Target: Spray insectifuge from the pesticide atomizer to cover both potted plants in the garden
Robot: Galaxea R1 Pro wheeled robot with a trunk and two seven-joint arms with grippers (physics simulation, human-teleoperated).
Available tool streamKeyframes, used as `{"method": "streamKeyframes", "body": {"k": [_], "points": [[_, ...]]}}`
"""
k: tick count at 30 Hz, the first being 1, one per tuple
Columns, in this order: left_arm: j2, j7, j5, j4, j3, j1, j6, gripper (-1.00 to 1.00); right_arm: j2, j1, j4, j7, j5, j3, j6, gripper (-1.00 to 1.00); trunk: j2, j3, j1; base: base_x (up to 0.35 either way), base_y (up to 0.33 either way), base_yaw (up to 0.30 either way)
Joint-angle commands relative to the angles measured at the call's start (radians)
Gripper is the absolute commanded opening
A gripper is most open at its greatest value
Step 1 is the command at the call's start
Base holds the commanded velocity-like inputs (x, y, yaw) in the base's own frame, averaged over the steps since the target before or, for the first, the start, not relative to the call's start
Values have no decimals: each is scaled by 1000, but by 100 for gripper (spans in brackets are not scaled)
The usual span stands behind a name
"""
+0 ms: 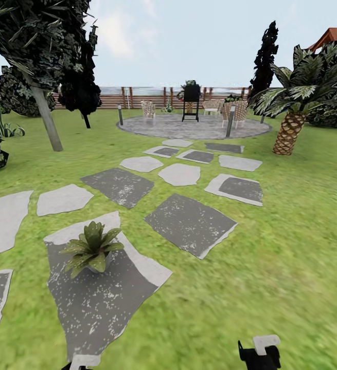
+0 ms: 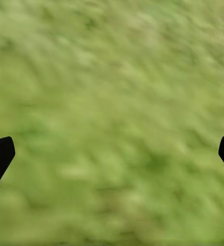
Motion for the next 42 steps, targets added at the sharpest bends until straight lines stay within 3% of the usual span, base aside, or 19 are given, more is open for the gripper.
{"method": "streamKeyframes", "body": {"k": [1,3,6,9,15,27,33,35,40,42], "points": [[-31,4,12,0,-7,2,-4,-100,-6,-1,1,-6,8,-8,-2,100,0,0,0,0,0,-226],[-38,5,13,-1,-7,2,-4,-100,-7,0,1,-6,-15,-23,-2,100,0,1,0,0,0,-259],[-39,7,15,-3,-5,2,-4,-100,-7,1,2,-6,-125,-56,-1,100,0,1,0,0,0,-289],[-39,10,16,0,-4,2,-3,-100,-5,1,3,-3,-184,-61,-1,100,0,1,0,0,0,-298],[-41,10,17,-1,-4,35,-5,-100,1,2,3,0,-195,-62,-1,100,0,1,0,0,0,-300],[-37,14,16,-1,-6,41,-4,-100,3,4,3,1,-196,-62,0,100,0,1,0,7,-3,-300],[-28,16,18,0,-4,45,-6,-100,3,11,3,0,-196,-62,-1,100,0,1,0,226,-130,-300],[-27,17,27,0,-4,46,-6,-100,3,12,3,0,-196,-62,-1,100,0,1,0,268,-149,-300],[-19,15,96,0,-4,48,-6,-100,3,12,3,0,-196,-62,-1,100,0,1,0,281,-153,-300],[-19,15,102,0,-6,48,-6,-100,3,12,3,0,-196,-62,-1,100,0,1,0,286,-173,-300]]}}
